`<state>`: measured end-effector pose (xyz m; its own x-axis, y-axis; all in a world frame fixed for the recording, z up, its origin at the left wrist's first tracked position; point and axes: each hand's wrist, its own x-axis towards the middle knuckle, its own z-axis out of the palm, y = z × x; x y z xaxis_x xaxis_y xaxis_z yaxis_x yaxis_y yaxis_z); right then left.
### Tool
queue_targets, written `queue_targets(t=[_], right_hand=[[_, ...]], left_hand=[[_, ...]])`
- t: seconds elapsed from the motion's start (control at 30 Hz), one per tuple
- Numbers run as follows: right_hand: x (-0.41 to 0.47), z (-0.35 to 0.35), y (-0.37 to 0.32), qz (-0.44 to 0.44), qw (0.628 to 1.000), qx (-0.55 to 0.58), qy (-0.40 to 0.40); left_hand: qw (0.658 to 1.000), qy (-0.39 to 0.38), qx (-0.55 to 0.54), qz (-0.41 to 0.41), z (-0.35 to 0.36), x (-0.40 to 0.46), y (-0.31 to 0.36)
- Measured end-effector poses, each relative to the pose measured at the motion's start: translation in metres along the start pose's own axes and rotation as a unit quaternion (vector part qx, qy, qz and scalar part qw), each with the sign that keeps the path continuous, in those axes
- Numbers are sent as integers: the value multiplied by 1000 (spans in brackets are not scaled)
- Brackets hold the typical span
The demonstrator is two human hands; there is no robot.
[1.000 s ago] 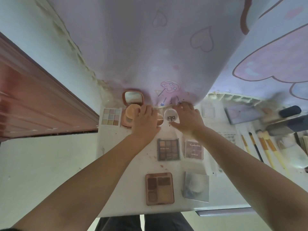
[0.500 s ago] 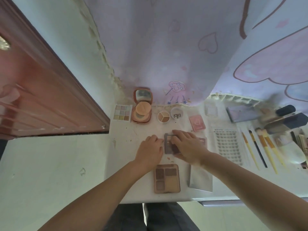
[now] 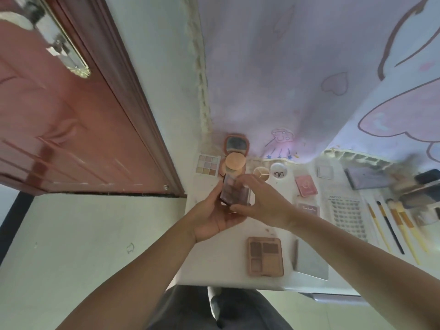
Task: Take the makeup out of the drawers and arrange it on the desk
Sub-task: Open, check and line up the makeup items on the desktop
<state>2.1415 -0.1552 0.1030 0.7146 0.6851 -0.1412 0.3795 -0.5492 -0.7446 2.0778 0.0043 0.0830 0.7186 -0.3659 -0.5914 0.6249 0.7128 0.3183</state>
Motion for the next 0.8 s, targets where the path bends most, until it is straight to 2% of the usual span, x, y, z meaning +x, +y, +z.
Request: queue_targets(t=[0.23, 0.37, 0.53, 0.67, 0.8], right_hand=[[34, -5, -17, 84, 977, 146, -128], [66, -16, -19, 147, 959, 204, -134], [97, -5, -21, 142, 975, 112, -132], [118, 9, -19, 150, 980, 59, -116], [133, 15, -12, 147, 984, -15, -105]], left_hand=[[997, 9, -71, -40, -43, -20, 13], [996, 47, -63, -39, -67, -24, 9], [985, 160, 53, 30, -80, -21, 15], [940, 264, 187, 109, -85, -13, 24], [903, 297, 272, 150, -82, -4, 27]])
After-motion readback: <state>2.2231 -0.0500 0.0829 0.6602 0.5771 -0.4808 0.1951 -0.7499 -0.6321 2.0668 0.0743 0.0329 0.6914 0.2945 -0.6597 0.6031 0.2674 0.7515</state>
